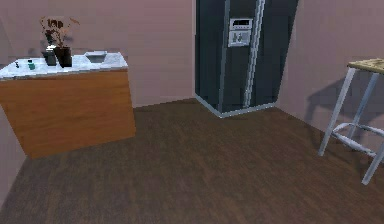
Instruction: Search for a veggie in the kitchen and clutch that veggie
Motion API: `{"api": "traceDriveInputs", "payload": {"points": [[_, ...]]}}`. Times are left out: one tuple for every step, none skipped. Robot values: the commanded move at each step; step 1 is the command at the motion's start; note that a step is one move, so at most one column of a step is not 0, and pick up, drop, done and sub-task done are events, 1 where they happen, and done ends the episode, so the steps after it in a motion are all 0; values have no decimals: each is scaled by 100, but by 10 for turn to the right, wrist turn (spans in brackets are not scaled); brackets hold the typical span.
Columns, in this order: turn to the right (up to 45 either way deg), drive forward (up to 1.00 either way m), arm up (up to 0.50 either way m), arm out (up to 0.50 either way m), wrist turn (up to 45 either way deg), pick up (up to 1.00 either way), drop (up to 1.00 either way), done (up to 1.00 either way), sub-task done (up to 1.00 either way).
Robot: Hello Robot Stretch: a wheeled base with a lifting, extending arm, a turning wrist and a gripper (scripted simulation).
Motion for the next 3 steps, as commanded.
{"api": "traceDriveInputs", "payload": {"points": [[0,0,38,0,0,0,0,0,0],[0,0,0,22,0,0,0,0,0],[0,0,0,0,450,0,0,0,0]]}}
